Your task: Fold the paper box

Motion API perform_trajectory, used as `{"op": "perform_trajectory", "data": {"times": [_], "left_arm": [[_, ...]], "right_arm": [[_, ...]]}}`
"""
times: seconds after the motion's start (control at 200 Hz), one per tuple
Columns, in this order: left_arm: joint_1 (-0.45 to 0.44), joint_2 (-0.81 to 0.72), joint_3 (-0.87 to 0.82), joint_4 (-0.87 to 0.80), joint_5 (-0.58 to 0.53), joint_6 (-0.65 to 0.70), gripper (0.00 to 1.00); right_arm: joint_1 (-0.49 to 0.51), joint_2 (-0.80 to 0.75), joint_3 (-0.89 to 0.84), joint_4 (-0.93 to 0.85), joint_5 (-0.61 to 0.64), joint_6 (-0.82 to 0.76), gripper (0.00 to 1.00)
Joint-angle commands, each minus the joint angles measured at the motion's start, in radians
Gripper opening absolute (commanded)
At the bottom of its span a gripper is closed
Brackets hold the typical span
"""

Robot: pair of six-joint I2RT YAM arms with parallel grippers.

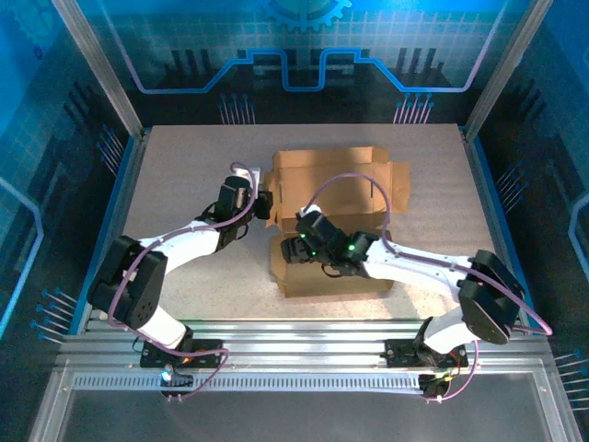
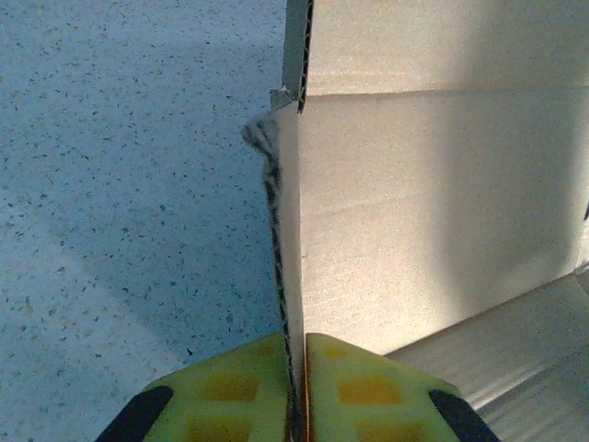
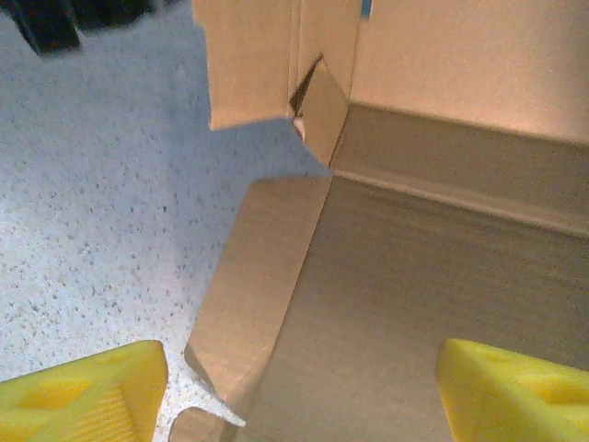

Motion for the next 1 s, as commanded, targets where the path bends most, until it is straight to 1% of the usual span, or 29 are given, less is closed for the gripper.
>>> {"op": "perform_trajectory", "data": {"times": [0.0,0.095,0.155,0.295,0.415,0.53,0.605,0.791,0.996], "left_arm": [[-0.007,0.050,0.026,0.058,0.013,0.048,0.12],[-0.006,0.052,0.032,0.046,0.032,0.042,0.13],[-0.008,0.046,0.034,0.039,0.025,0.046,0.14],[-0.009,0.057,0.032,0.047,0.022,0.046,0.15],[-0.010,0.066,0.031,0.047,0.027,0.034,0.15],[-0.019,0.061,0.017,0.060,0.022,0.028,0.16],[-0.026,0.062,0.011,0.060,0.023,0.026,0.16],[-0.051,0.056,-0.006,0.060,0.020,0.015,0.16],[-0.057,0.036,-0.037,0.032,-0.011,0.054,0.16]], "right_arm": [[-0.026,-0.022,-0.067,0.056,-0.035,-0.055,0.68],[-0.038,-0.026,-0.108,0.007,-0.056,-0.019,0.54],[-0.037,-0.027,-0.146,0.002,-0.053,0.007,0.46],[-0.047,-0.016,-0.232,0.060,-0.092,0.062,0.35],[-0.040,-0.013,-0.272,0.068,-0.103,0.111,0.30],[-0.035,-0.009,-0.319,0.111,-0.102,0.151,0.23],[-0.032,0.007,-0.336,0.142,-0.111,0.171,0.20],[-0.021,0.073,-0.323,0.175,-0.102,0.199,0.12],[-0.004,0.108,-0.303,0.191,-0.086,0.226,0.07]]}}
